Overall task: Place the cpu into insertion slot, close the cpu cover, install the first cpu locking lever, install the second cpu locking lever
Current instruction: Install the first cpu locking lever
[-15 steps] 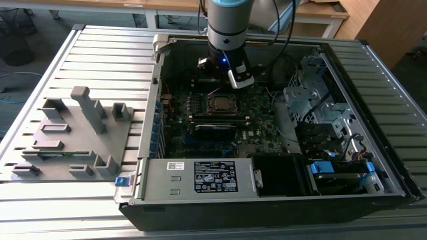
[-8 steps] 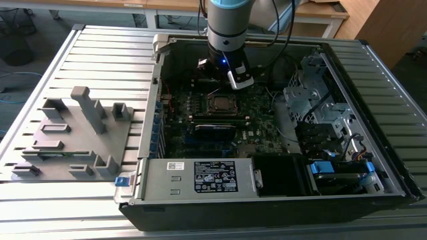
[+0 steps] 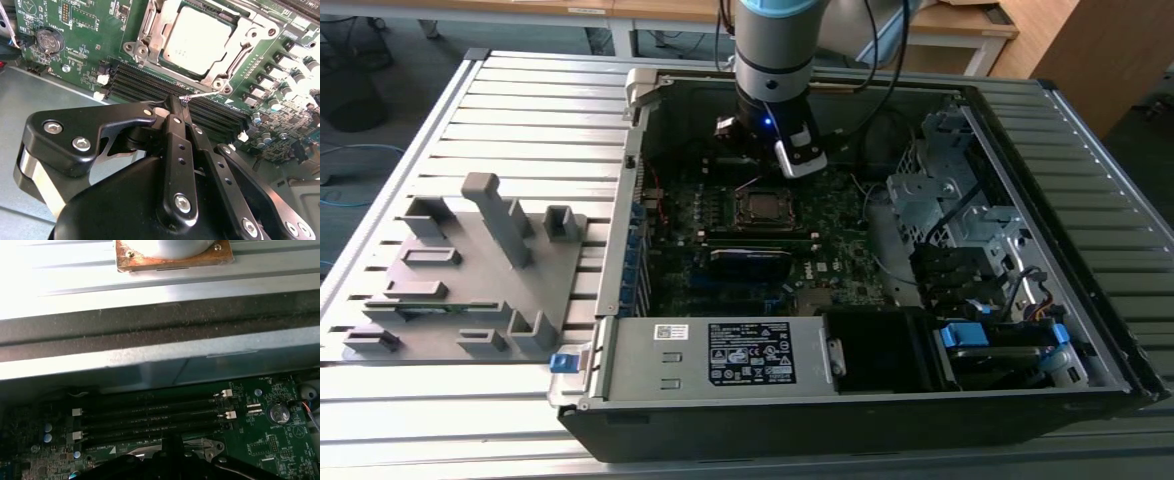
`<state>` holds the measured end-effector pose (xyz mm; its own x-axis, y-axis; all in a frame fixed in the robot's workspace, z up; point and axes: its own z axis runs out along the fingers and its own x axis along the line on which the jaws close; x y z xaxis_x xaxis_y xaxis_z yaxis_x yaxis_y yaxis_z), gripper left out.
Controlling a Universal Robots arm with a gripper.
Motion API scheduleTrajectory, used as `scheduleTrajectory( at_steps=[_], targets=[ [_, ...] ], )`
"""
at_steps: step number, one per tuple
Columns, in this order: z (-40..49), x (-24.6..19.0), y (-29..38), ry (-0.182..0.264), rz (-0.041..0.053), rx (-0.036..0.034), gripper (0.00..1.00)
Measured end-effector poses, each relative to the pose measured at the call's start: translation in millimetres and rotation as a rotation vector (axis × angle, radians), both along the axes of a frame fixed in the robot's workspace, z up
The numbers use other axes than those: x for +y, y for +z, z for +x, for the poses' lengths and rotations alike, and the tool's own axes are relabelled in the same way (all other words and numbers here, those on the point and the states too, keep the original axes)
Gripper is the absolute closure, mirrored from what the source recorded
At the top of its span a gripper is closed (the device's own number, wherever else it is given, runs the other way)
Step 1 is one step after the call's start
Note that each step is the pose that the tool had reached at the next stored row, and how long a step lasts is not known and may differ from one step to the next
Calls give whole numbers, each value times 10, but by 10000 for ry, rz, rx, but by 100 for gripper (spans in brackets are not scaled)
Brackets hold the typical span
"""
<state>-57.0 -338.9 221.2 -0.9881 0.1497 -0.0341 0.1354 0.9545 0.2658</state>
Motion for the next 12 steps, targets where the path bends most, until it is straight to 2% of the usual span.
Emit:
scheduleTrajectory(
  at_steps=[4, 9, 12],
  targets=[
    [0, 5, -18, 1, 0, -9, 90],
    [0, 4, -61, -1, 0, -188, 90],
    [0, 4, -77, 1, 0, -268, 90]
  ],
)
